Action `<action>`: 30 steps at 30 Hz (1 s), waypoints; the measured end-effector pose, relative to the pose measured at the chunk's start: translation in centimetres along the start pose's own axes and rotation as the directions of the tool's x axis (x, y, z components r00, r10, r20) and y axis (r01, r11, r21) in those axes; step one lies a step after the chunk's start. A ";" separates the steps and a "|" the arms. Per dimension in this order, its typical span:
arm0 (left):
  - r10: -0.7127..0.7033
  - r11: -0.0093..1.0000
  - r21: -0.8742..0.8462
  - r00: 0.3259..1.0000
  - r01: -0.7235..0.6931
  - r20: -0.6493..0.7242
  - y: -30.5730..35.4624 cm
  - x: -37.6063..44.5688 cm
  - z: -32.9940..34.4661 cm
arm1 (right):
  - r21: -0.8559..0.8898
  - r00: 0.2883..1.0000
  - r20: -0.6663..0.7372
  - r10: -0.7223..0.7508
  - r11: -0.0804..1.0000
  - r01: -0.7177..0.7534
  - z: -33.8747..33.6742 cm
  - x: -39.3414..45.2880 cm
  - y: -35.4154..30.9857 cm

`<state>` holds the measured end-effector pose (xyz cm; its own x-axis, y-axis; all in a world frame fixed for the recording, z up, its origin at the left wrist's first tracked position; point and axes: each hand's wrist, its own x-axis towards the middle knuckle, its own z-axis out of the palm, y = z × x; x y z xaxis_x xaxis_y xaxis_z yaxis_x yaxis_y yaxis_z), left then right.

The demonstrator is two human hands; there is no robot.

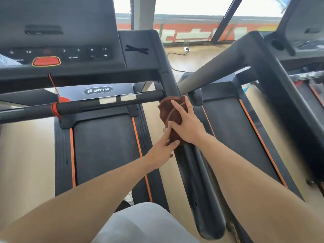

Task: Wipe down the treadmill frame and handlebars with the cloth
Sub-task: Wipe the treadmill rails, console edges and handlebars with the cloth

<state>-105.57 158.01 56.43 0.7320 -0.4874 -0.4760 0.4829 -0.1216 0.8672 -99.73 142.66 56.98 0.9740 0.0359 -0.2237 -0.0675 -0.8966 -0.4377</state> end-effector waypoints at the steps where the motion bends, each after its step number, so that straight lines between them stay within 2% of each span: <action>1: -0.002 1.000 0.000 1.000 0.002 0.005 0.0 -0.4 0.4 | -0.003 1.000 0.008 0.010 1.000 -0.010 0.0 -0.5 0.1; 3: 0.010 0.998 0.065 1.000 -0.011 0.025 -0.6 -1.3 1.1 | -0.097 1.000 0.003 0.015 0.995 -0.015 0.3 -2.1 0.4; 6: -0.061 0.980 0.195 0.995 0.045 0.074 -3.0 -2.7 2.0 | -0.381 0.995 -0.035 -0.090 0.922 0.070 1.4 -5.3 0.7; 8: -0.090 0.953 0.296 0.994 0.067 0.066 -4.9 -4.4 3.0 | -0.421 0.990 -0.010 -0.143 0.899 0.125 2.4 -8.0 0.7; 9: -0.053 0.931 0.364 0.998 0.035 0.040 -5.9 -5.2 3.6 | -0.411 0.988 -0.003 -0.157 0.901 0.142 3.0 -9.4 0.9; 12: 0.213 0.819 0.558 0.974 -0.135 -0.076 -8.2 -7.8 5.9 | -0.369 0.987 -0.032 -0.159 0.919 0.136 4.1 -13.7 2.0; 15: 0.357 0.775 0.575 0.933 -0.262 -0.056 -10.1 -9.5 7.8 | -0.236 0.993 -0.038 -0.109 0.967 0.097 4.4 -18.6 4.0; 18: 0.381 0.709 0.629 0.924 -0.320 0.040 -11.1 -10.1 9.5 | -0.026 0.999 -0.023 -0.029 0.999 0.028 4.2 -24.5 6.0; 22: 0.399 0.535 0.753 0.900 -0.383 0.174 -12.5 -11.0 11.6 | 0.041 0.992 0.018 0.128 0.991 -0.128 4.4 -30.0 7.3; 24: 0.389 0.535 0.755 0.904 -0.378 0.176 -12.9 -11.4 12.1 | 0.073 0.987 0.028 0.158 0.984 -0.160 4.7 -30.3 7.4; 27: 0.363 0.563 0.746 0.917 -0.357 0.164 -12.8 -11.2 12.1 | 0.130 0.993 0.006 0.114 0.985 -0.114 5.1 -29.5 7.1; 30: 0.340 0.550 0.765 0.927 -0.334 0.160 -12.3 -10.6 11.5 | 0.074 0.996 -0.009 0.091 0.993 -0.090 5.3 -28.2 6.8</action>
<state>-124.83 154.72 52.50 0.7660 -0.6311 -0.1226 -0.3466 -0.5660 0.7480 -128.75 137.92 55.70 0.9657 -0.0494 -0.2549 -0.1706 -0.8609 -0.4793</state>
